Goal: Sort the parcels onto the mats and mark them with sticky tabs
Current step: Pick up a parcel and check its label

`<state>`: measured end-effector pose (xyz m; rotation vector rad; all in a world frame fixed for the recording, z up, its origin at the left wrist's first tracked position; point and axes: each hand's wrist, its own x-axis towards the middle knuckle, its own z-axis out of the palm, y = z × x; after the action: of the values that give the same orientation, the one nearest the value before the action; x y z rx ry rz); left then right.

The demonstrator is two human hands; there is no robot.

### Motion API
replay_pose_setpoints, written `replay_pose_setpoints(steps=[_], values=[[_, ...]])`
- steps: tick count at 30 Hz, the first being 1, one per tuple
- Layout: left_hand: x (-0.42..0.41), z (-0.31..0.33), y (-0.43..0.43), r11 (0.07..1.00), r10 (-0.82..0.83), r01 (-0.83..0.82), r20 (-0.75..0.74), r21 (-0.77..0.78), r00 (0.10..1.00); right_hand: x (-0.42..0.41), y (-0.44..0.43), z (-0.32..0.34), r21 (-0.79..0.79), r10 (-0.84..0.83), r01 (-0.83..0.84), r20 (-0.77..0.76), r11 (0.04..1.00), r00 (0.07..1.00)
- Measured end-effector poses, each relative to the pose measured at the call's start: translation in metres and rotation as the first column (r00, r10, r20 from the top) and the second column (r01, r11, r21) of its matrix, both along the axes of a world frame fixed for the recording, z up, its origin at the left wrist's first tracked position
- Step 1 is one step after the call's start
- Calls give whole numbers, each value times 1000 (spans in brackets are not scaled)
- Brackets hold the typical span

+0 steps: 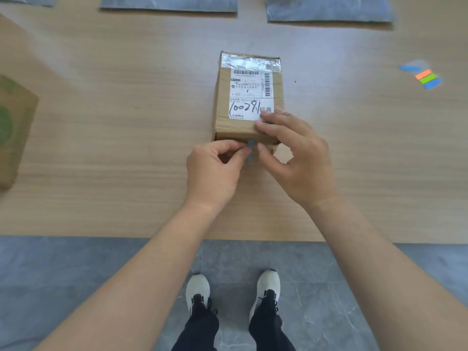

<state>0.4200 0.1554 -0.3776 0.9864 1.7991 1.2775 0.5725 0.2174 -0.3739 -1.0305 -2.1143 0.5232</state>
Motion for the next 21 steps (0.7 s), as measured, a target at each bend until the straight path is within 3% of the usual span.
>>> replay_pose_setpoints(steps=[9, 15, 18, 21], values=[[6, 7, 4, 997, 42, -48, -96, -62, 995, -13, 2, -11, 85, -134, 142, -85, 986, 987], [-13, 10, -4, 970, 59, -100, -182, -222, 981, -19, -1, -17, 94, -161, 174, -132, 980, 978], [-33, 10, -15, 947, 122, -173, -195, -269, 973, -21, -2, -22, 119, -185, 193, -77, 974, 980], [-47, 17, -16, 944, 239, -258, -111, -206, 965, -24, -4, -24, 139, -211, 213, -29, 967, 977]])
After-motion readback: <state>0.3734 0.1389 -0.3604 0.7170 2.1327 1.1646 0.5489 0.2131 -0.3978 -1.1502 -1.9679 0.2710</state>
